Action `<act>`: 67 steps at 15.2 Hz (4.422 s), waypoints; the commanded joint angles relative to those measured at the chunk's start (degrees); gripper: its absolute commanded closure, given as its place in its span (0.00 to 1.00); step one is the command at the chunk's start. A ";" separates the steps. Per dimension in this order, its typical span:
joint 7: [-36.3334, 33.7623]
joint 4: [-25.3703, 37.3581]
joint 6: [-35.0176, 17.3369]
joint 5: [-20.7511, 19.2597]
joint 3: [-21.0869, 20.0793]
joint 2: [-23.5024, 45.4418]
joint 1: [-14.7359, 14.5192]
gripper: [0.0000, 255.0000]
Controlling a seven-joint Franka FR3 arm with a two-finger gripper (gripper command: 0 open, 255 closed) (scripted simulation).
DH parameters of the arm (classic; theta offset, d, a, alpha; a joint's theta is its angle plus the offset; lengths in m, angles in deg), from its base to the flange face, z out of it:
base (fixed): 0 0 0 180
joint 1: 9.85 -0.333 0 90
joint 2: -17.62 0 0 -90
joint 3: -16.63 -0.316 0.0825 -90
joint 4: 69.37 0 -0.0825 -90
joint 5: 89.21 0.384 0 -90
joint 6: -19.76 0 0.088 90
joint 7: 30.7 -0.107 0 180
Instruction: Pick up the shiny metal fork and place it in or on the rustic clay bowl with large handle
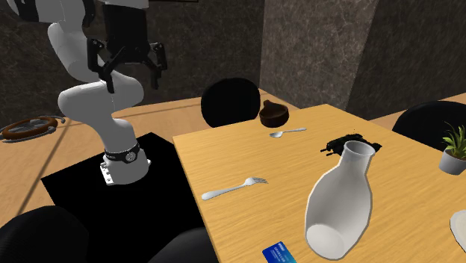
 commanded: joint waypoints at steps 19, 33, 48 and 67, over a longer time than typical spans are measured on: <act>22.03 -6.85 -39.56 0.28 3.26 25.84 -11.60 0.00; 34.58 -3.29 -58.97 3.31 2.28 45.70 -16.88 0.00; 34.57 -3.38 -61.71 3.29 2.33 48.35 -16.83 1.00; 35.00 -0.28 -51.19 3.57 2.25 40.93 -16.92 1.00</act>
